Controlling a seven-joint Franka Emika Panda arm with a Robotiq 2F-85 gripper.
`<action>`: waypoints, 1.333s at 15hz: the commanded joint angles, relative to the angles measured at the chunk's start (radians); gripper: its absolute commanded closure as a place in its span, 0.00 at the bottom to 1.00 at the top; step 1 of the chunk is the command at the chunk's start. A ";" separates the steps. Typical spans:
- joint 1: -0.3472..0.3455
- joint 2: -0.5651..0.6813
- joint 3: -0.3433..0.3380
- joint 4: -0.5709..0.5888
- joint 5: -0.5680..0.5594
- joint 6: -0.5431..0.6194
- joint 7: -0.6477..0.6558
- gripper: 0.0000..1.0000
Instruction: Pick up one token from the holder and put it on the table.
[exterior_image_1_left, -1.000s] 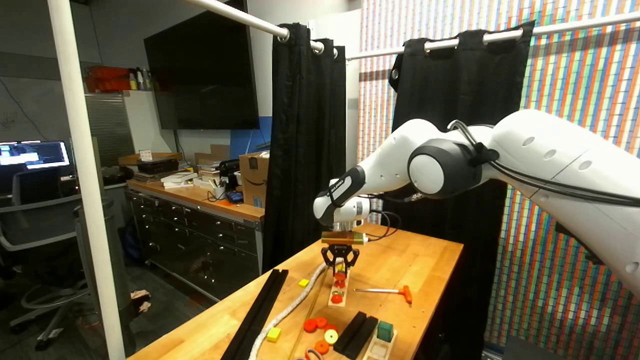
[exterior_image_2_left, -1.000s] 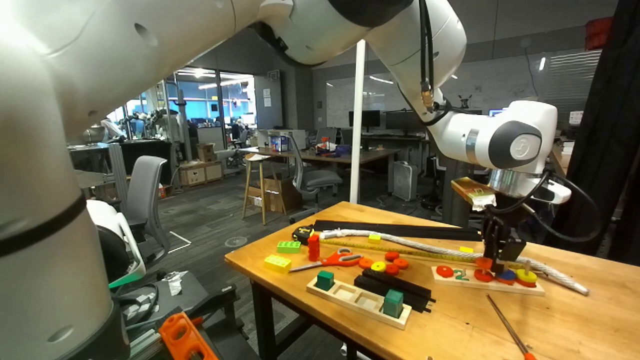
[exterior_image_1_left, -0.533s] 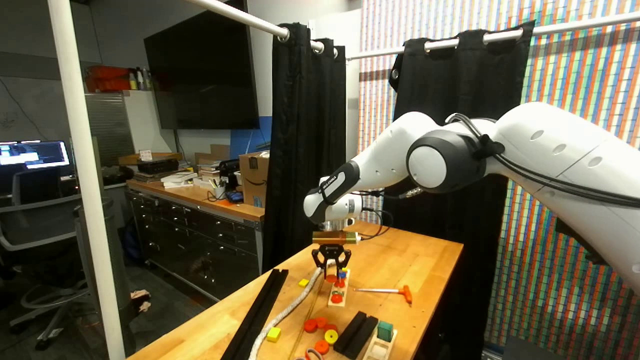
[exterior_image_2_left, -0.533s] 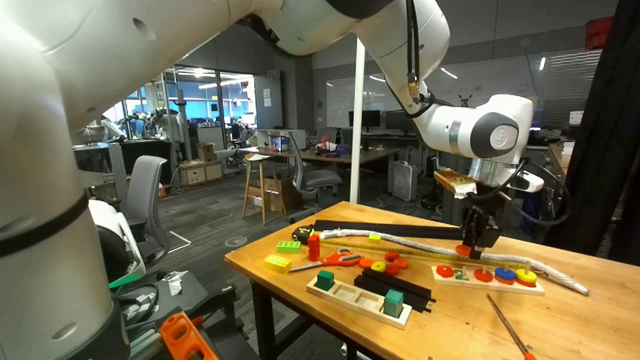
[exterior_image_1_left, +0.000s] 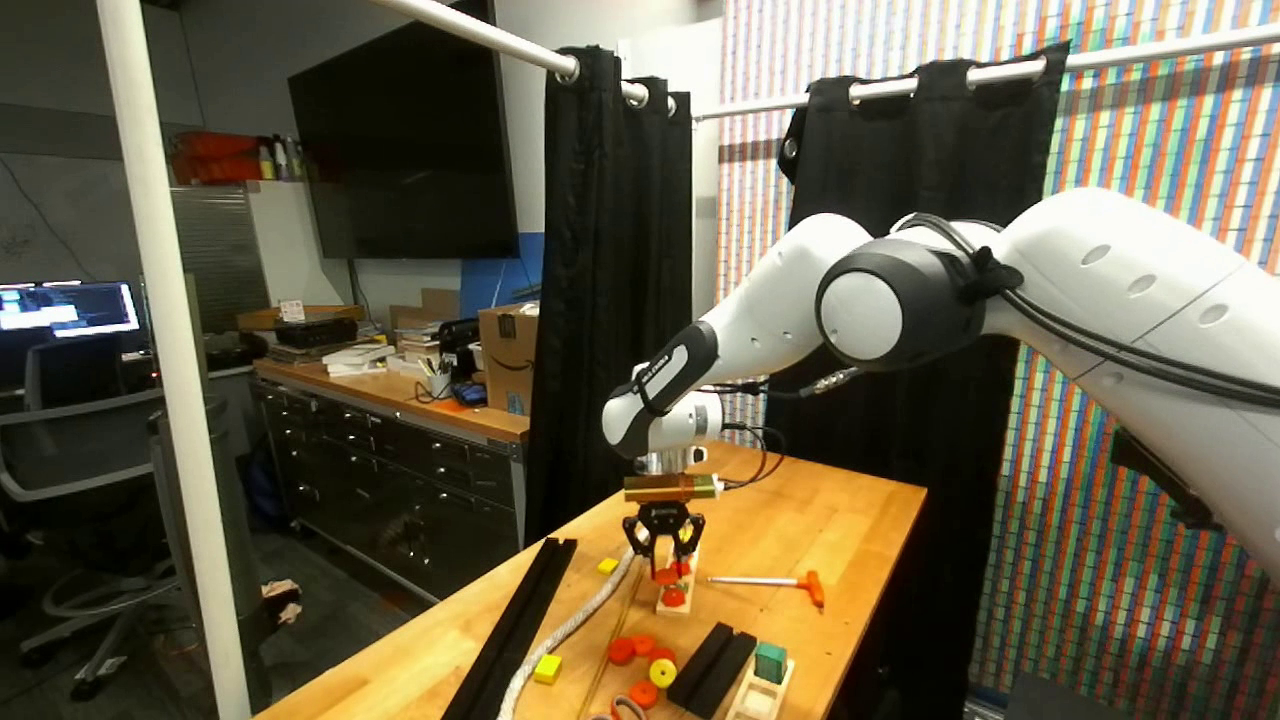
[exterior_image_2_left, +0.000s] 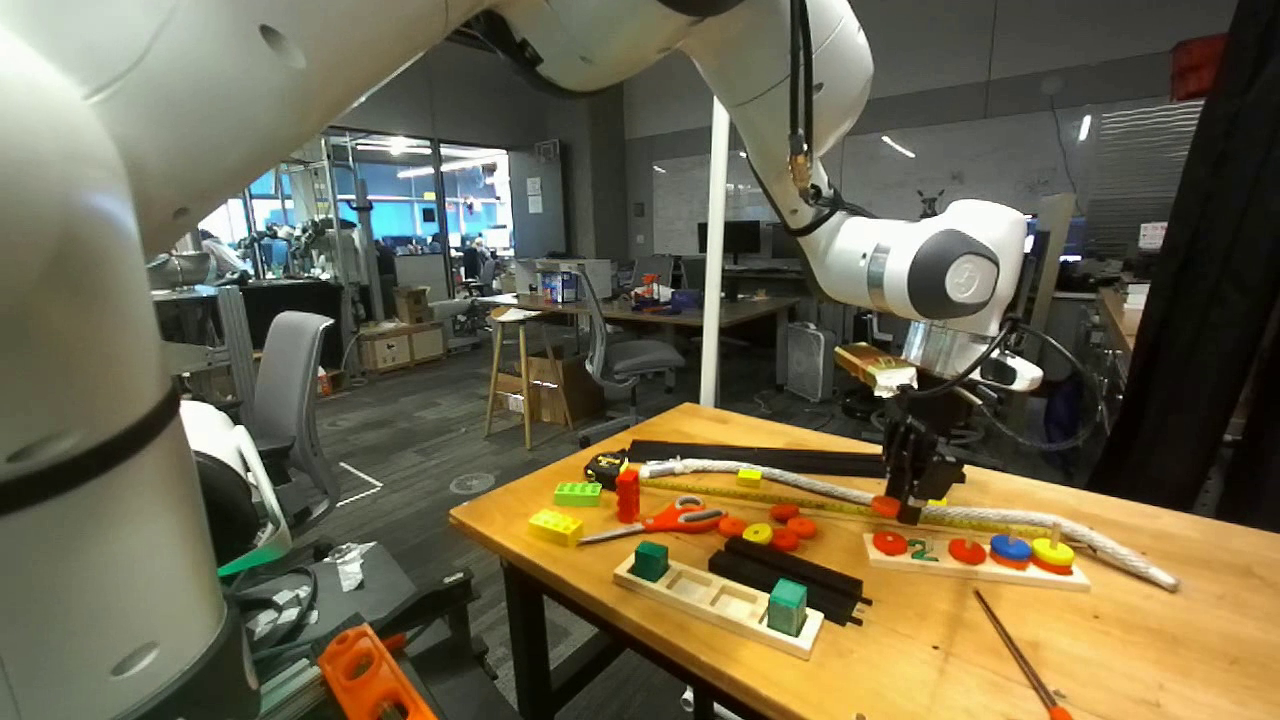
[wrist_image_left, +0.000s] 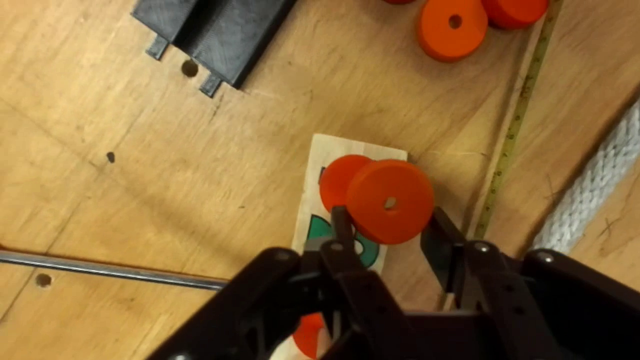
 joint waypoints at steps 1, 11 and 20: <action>0.004 -0.101 -0.017 -0.135 -0.015 0.029 0.017 0.78; -0.064 -0.107 0.006 -0.222 0.037 0.102 -0.041 0.78; -0.094 -0.083 0.023 -0.229 0.069 0.121 -0.074 0.78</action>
